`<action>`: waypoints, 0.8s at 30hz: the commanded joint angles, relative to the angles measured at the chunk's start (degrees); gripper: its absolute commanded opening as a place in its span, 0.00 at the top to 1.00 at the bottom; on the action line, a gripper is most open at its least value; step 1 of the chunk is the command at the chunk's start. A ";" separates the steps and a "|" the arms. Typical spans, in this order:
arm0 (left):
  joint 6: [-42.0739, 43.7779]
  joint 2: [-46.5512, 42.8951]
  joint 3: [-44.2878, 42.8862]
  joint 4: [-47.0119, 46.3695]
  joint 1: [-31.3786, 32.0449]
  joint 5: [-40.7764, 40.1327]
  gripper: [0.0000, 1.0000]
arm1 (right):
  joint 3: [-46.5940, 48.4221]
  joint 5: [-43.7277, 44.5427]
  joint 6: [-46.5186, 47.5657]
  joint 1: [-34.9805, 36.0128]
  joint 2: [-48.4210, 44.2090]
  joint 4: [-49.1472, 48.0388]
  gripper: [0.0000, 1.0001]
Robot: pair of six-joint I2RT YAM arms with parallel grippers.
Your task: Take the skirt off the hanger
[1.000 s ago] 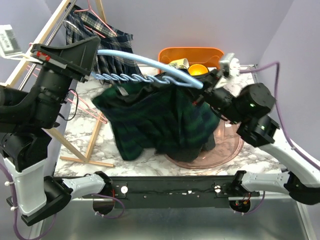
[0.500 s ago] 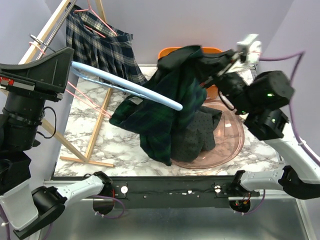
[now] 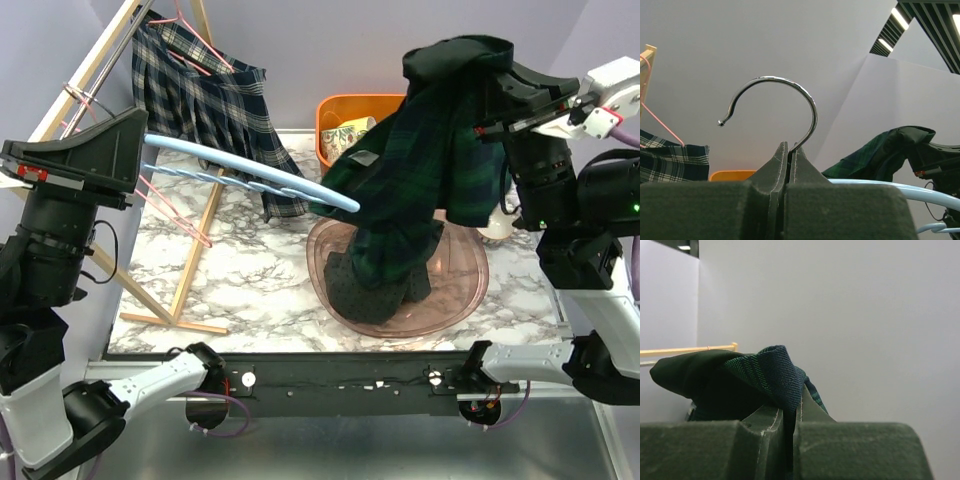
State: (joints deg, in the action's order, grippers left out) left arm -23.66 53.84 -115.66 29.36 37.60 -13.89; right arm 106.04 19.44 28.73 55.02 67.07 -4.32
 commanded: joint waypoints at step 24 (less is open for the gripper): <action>7.66 -6.21 13.61 -7.48 -0.16 -2.46 1.00 | -53.46 13.58 -57.14 -0.18 -10.55 3.16 0.99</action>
State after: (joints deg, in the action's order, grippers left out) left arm -17.37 48.82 -102.96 25.34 37.60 -14.59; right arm 60.05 20.78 -7.46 55.02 60.86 -3.75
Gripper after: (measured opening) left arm 0.014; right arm 0.130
